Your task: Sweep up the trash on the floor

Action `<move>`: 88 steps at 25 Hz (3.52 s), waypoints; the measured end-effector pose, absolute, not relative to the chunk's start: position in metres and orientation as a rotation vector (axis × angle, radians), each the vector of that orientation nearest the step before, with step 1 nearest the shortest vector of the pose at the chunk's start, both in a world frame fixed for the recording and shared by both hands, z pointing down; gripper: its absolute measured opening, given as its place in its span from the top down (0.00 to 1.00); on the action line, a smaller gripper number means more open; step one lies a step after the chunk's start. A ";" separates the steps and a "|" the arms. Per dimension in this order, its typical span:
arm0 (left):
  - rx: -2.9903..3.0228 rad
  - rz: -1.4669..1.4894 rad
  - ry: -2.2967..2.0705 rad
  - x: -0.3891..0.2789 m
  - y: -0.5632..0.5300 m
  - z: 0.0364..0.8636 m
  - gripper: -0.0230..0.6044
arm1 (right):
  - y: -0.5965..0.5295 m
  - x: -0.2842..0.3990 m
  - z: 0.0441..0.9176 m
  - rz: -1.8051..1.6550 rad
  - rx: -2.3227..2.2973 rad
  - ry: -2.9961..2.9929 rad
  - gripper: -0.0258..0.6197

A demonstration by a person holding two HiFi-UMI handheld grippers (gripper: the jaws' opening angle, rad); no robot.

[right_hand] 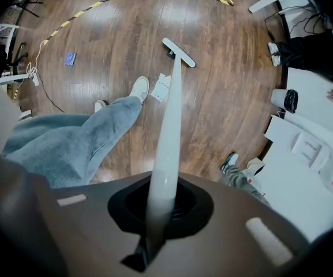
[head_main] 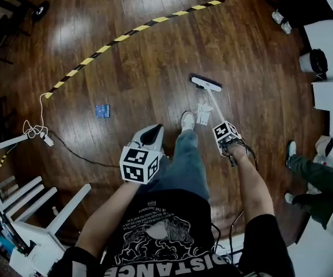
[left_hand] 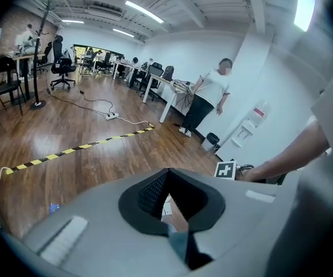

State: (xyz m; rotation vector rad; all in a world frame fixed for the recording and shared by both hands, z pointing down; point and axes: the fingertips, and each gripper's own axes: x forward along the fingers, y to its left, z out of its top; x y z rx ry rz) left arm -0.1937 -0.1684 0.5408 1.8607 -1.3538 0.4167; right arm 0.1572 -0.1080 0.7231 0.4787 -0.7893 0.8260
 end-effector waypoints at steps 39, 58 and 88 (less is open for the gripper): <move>1.621 0.244 -1.585 -0.270 -0.077 0.526 0.96 | -0.016 0.073 0.673 0.895 0.394 -0.984 0.96; 1.250 0.171 -1.894 -0.377 0.017 0.518 0.96 | 0.024 -0.182 0.663 0.783 -0.127 -1.199 0.96; 1.378 0.257 -1.726 -0.616 0.110 0.551 0.96 | 0.143 -0.514 0.693 1.950 0.060 -0.960 0.96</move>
